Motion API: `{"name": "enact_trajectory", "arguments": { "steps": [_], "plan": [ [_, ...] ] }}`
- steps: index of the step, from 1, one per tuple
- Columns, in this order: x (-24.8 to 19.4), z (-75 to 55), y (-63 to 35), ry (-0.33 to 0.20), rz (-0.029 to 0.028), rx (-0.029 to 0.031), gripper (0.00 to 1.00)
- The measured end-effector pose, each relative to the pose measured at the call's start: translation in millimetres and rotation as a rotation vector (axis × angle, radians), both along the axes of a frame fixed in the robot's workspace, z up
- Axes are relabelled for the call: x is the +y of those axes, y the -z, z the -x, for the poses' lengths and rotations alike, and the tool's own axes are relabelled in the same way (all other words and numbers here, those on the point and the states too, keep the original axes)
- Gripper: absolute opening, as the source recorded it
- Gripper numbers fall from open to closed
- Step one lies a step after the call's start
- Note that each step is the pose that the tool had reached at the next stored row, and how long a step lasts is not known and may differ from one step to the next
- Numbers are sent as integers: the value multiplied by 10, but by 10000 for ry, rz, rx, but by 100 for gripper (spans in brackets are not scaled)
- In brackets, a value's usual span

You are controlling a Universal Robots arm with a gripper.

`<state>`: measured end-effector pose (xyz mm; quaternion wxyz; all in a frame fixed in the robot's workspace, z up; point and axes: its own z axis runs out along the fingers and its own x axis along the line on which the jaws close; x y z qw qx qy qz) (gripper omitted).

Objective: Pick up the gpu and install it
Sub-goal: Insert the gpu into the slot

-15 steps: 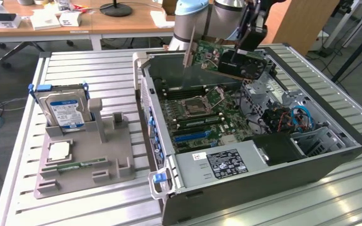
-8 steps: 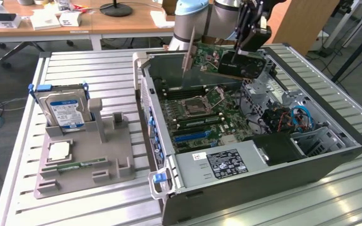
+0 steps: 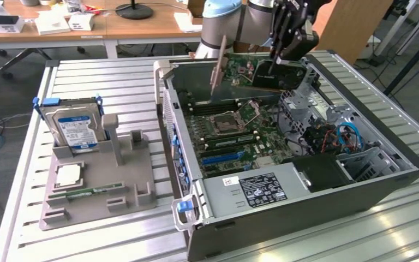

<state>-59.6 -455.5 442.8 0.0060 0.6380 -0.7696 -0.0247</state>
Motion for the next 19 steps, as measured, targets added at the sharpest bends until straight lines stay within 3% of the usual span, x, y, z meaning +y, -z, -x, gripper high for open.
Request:
{"name": "enact_trajectory", "arguments": {
  "steps": [11,15,19],
  "plan": [
    [0,0,15,-1692,1,0,26],
    [2,1,22,-1865,0,-4,26],
    [2,12,47,-1904,12,-110,26]
  ]
}}
